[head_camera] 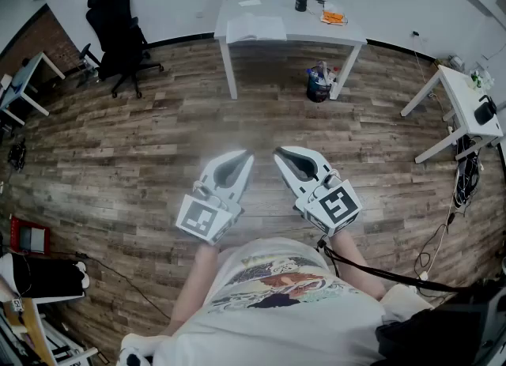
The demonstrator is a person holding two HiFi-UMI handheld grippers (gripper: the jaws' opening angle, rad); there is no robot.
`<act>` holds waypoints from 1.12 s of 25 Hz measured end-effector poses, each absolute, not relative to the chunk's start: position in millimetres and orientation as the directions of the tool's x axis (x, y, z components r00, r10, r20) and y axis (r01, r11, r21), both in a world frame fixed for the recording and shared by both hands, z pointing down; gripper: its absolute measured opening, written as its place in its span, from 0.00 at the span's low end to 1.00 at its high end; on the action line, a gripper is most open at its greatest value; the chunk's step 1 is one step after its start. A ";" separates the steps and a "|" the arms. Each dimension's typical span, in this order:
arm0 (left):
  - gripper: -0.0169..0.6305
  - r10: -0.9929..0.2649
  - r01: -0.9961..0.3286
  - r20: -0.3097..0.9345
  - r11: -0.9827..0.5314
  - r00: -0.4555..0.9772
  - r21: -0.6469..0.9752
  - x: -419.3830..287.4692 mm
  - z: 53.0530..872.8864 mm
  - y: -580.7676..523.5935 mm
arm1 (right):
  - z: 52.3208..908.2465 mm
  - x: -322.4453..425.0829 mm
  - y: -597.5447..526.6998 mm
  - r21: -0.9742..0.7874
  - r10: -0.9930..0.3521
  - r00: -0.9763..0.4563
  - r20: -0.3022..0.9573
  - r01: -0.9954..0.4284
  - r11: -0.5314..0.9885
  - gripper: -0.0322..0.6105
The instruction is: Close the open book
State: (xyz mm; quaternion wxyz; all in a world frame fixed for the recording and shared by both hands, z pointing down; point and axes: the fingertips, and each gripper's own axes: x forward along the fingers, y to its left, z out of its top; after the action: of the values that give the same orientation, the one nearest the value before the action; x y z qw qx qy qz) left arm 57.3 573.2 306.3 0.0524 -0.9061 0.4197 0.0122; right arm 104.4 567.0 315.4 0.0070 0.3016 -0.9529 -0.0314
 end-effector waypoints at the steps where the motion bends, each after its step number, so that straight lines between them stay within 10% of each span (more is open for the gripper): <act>1: 0.05 -0.761 -0.763 -0.065 -0.641 0.646 -0.082 56.9 307.6 573.6 | 316.1 104.2 567.7 0.066 -0.575 -0.818 -0.005 -0.574 0.816 0.10; 28: 0.05 -0.760 -0.760 -0.039 -0.648 0.649 -0.048 31.3 320.4 580.2 | 328.1 76.8 569.8 0.040 -0.568 -0.823 0.026 -0.566 0.823 0.10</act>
State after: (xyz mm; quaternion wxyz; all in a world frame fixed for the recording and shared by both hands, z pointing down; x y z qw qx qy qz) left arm 31.3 580.2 320.4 0.0301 -0.9076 0.4187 0.0077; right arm 76.8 569.8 328.1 0.0183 0.2970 -0.9546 -0.0154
